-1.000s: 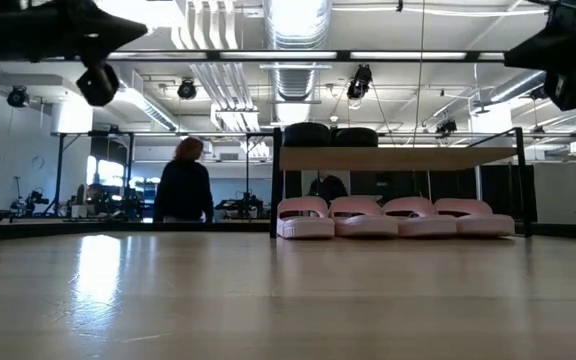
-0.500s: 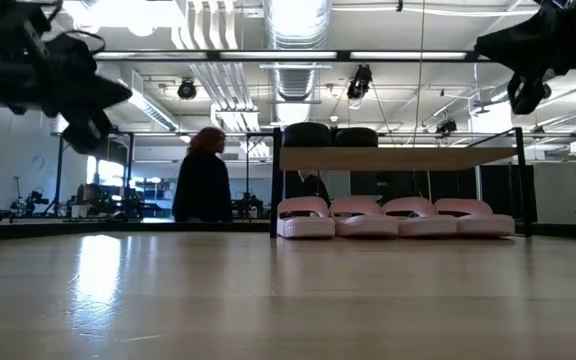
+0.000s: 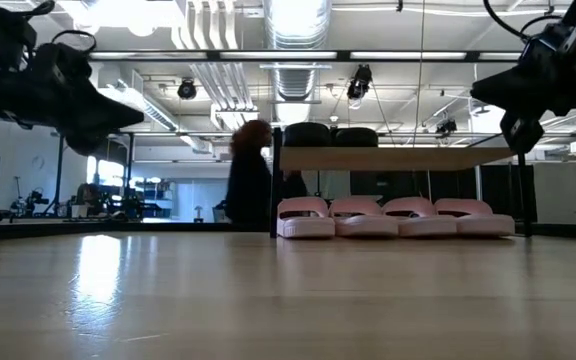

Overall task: Pick and place slides into the shelf
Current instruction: Return to Home Position

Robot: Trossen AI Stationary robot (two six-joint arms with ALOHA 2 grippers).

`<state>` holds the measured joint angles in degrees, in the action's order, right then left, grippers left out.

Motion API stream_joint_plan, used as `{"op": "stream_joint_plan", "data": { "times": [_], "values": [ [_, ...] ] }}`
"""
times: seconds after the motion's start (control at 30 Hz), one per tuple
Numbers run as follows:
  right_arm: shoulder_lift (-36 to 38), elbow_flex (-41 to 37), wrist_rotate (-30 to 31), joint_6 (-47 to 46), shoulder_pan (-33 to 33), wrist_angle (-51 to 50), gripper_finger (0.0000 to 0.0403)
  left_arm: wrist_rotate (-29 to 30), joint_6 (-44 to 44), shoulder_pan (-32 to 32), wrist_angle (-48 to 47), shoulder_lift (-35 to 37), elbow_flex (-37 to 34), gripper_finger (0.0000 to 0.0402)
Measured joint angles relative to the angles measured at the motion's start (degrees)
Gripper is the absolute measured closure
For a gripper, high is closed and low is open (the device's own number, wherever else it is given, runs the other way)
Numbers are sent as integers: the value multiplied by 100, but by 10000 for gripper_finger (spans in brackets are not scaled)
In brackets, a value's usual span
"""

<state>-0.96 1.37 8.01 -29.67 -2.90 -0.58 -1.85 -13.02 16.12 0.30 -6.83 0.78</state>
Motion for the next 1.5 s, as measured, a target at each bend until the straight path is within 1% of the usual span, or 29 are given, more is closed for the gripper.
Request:
{"op": "stream_joint_plan", "data": {
  "times": [0.03, 0.1, 0.3, 1.5],
  "values": [
    [-2, 0, -12, 112, 5, -7, 374, 122, 1, 0, -4, -22, -7, 402],
    [-50, 9, -51, 265, 7, -27, 374, 166, 0, 0, 1, -80, -8, 402],
    [-131, 9, -52, 308, 7, -32, 374, 221, -2, -4, 141, -244, -20, 402],
    [-146, 11, -52, 312, 7, -39, 374, 213, -6, 0, 221, -291, -24, 402]
  ]
}}
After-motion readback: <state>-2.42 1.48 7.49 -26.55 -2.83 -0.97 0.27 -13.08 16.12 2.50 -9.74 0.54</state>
